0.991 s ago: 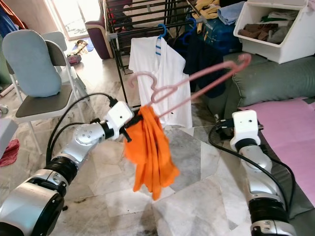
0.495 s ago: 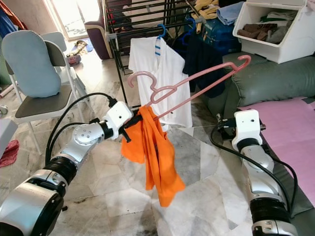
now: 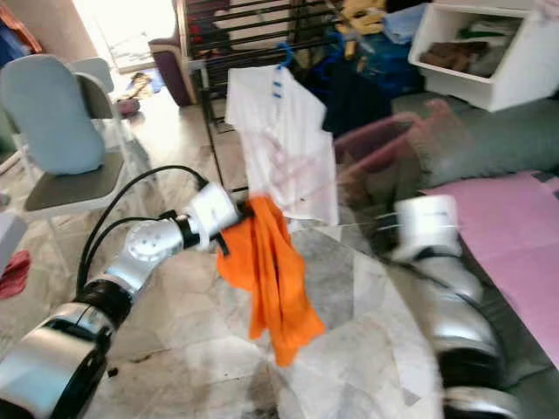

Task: Hang hanger

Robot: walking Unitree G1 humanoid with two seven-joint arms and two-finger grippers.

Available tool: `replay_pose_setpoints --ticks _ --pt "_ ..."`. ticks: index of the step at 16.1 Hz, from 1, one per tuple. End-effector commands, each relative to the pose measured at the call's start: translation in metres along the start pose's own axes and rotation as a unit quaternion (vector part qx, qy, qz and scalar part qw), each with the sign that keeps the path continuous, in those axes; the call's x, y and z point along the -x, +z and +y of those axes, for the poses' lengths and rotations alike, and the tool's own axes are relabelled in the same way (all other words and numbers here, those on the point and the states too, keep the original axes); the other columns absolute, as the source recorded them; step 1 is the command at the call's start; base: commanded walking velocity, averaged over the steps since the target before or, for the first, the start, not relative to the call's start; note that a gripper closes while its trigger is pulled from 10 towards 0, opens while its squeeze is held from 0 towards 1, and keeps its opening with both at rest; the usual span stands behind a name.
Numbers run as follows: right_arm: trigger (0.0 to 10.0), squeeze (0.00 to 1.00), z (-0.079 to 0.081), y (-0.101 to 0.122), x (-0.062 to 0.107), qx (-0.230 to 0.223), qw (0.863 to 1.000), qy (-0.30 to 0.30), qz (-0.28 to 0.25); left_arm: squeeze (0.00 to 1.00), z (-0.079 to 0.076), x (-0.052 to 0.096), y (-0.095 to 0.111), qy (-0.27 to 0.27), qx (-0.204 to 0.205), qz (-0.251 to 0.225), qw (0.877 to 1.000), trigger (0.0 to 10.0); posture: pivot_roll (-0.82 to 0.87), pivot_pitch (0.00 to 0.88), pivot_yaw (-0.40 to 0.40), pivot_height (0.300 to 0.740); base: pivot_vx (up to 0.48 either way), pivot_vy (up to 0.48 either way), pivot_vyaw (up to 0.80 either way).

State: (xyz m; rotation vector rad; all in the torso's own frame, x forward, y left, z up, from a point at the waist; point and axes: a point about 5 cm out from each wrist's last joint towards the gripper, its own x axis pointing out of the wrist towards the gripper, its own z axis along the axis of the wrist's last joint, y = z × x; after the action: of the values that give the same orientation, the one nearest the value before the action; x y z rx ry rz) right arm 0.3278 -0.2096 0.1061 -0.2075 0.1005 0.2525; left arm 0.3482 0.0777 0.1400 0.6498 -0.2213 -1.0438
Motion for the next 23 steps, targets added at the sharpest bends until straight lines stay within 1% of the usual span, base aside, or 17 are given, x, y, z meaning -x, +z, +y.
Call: replay_pose_setpoints --ticks 1,2,3,4,5,6,9,10,11,12,14,15,16,17,18,19,23 --pt "10.0 0.00 0.028 0.007 -0.012 0.003 0.997 0.074 -0.004 0.00 0.000 -0.006 0.016 -0.017 -0.043 -0.036 0.998 0.0 -0.18 0.000 0.101 0.740 0.000 0.000 0.00" --pt "10.0 0.00 0.033 0.008 -0.013 0.000 0.996 0.090 -0.007 0.00 0.000 -0.006 0.017 -0.016 -0.044 -0.039 0.998 0.0 -0.18 0.000 0.100 0.740 0.000 0.000 0.00" --pt "10.0 0.00 0.044 0.010 -0.015 0.019 0.992 0.123 -0.016 0.00 -0.001 -0.007 0.018 -0.017 -0.052 -0.041 0.998 0.0 -0.17 0.000 0.096 0.740 0.000 0.000 0.00" --pt "10.0 0.00 0.051 0.011 -0.015 0.025 0.989 0.143 -0.019 0.00 -0.002 -0.008 0.018 -0.019 -0.055 -0.043 0.997 0.0 -0.18 0.000 0.094 0.740 0.000 0.000 0.00" --pt "10.0 0.00 0.054 0.010 -0.015 0.020 0.987 0.157 -0.014 0.00 -0.003 -0.008 0.018 -0.020 -0.055 -0.044 0.997 0.0 -0.18 0.000 0.093 0.740 0.000 0.000 0.00" --pt "10.0 0.00 0.064 0.009 -0.014 0.021 0.978 0.206 -0.004 0.00 -0.005 -0.008 0.019 -0.021 -0.061 -0.047 0.997 0.0 -0.18 0.000 0.089 0.740 0.000 0.000 0.00" --pt "10.0 0.00 0.068 -0.004 -0.006 0.053 0.963 0.261 0.032 0.00 0.000 -0.008 0.022 -0.003 -0.068 -0.054 0.996 0.0 -0.18 0.000 0.079 0.740 0.000 0.000 0.00" --pt "10.0 0.00 0.066 -0.008 -0.005 0.057 0.963 0.261 0.039 0.00 0.003 -0.006 0.023 0.001 -0.067 -0.054 0.996 0.0 -0.18 0.000 0.079 0.740 0.000 0.000 0.00" --pt "10.0 0.00 0.060 -0.015 -0.007 0.056 0.967 0.240 0.061 0.00 0.007 -0.006 0.027 0.008 -0.060 -0.066 0.996 0.0 -0.18 0.000 0.079 0.740 0.000 0.000 0.00" --pt "10.0 0.00 0.055 -0.023 -0.011 0.055 0.972 0.214 0.086 0.00 0.013 -0.007 0.035 0.018 -0.045 -0.087 0.995 0.0 -0.17 0.000 0.077 0.740 0.000 0.000 0.00" --pt "10.0 0.00 0.053 -0.031 -0.015 0.043 0.976 0.180 0.112 0.00 0.023 -0.007 0.051 0.038 -0.014 -0.125 0.991 0.0 -0.17 0.000 0.076 0.740 0.000 0.000 0.00" --pt "10.0 0.00 0.053 -0.042 -0.018 0.035 0.979 0.142 0.145 0.00 0.036 -0.004 0.067 0.059 0.009 -0.158 0.986 0.0 -0.15 0.000 0.062 0.740 0.000 0.000 0.00" --pt "10.0 0.00 0.054 -0.049 -0.018 0.031 0.977 0.129 0.170 0.00 0.047 0.002 0.077 0.077 0.020 -0.176 0.981 0.0 -0.13 0.000 0.050 0.740 0.000 0.000 0.00" --pt "3.8 0.00 0.051 -0.050 -0.018 0.016 0.977 0.119 0.178 0.00 0.055 0.007 0.080 0.089 0.023 -0.182 0.979 0.0 -0.13 0.000 0.045 0.740 0.000 0.000 0.00" --pt "0.0 0.00 0.041 -0.050 -0.017 -0.013 0.978 0.093 0.184 0.00 0.063 0.014 0.081 0.104 0.024 -0.182 0.977 0.0 -0.13 0.000 0.042 0.740 0.000 0.000 0.00" --pt "0.0 0.00 0.032 -0.051 -0.016 -0.027 0.979 0.070 0.188 0.00 0.069 0.021 0.080 0.115 0.027 -0.178 0.977 0.0 -0.13 0.000 0.038 0.740 0.000 0.000 0.00" --pt "0.0 0.00 0.032 -0.051 -0.016 -0.027 0.979 0.070 0.188 0.00 0.069 0.021 0.080 0.115 0.027 -0.178 0.977 0.0 -0.13 0.000 0.038 0.740 0.000 0.000 0.00"
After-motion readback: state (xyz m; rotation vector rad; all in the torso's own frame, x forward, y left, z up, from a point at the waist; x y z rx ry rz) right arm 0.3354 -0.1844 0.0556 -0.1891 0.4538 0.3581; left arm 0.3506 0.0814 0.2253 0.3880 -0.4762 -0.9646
